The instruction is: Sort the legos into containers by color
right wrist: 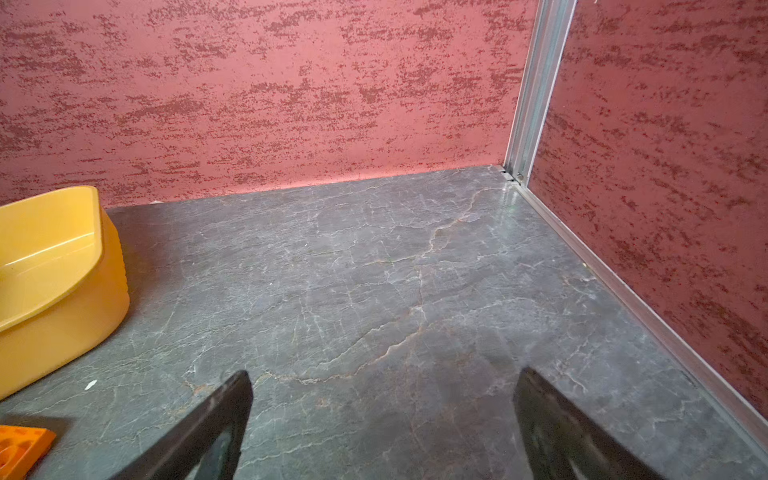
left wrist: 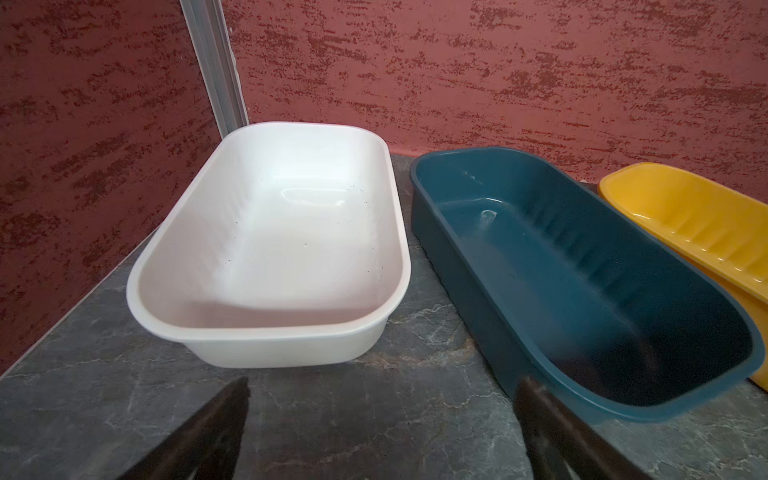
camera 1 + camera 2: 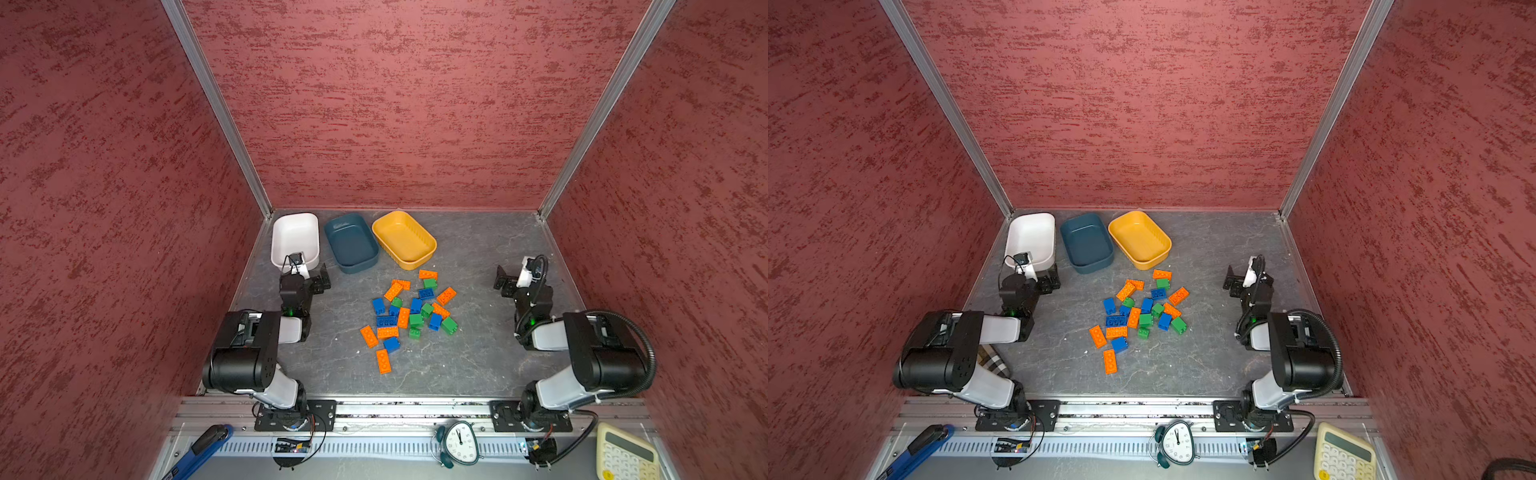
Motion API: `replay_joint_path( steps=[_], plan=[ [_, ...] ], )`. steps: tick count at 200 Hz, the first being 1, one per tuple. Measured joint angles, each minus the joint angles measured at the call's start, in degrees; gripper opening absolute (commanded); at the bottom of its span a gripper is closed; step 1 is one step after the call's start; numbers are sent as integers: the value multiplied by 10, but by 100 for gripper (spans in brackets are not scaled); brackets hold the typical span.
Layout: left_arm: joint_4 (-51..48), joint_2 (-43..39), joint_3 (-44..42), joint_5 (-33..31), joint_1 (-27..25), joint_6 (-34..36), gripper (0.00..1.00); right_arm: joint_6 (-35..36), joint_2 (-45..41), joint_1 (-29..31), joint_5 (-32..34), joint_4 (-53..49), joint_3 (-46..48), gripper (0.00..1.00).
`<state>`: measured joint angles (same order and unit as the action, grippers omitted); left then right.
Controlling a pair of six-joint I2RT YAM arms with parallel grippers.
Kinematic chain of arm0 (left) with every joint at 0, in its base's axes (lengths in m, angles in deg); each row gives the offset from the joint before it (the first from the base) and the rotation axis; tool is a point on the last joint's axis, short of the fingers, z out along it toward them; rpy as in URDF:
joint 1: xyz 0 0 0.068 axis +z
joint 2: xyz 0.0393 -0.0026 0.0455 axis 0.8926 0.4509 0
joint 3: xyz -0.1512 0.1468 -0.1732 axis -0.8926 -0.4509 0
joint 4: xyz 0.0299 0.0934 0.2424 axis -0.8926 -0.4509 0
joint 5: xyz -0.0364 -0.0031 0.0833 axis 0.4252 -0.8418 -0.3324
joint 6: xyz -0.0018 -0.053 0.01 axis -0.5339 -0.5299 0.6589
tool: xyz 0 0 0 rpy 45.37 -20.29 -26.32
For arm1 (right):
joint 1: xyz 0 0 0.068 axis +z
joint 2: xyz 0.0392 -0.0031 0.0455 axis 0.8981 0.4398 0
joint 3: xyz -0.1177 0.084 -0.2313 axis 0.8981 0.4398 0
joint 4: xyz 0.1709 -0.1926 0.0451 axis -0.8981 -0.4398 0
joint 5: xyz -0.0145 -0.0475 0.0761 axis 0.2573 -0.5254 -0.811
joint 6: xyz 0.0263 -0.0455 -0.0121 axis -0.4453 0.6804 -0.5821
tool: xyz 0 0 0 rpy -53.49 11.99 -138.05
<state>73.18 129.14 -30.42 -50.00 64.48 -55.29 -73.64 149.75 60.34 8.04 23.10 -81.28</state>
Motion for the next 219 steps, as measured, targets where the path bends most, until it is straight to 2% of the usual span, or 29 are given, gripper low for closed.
replay_joint_path(
  steps=[199,219],
  plan=[
    [-1,-1,0,-1,-2,1,99,0,0,0,0,0,0,99],
    [-57,-25,14,-7,-11,5,99,0,-24,0,0,-37,-5,99]
  ],
)
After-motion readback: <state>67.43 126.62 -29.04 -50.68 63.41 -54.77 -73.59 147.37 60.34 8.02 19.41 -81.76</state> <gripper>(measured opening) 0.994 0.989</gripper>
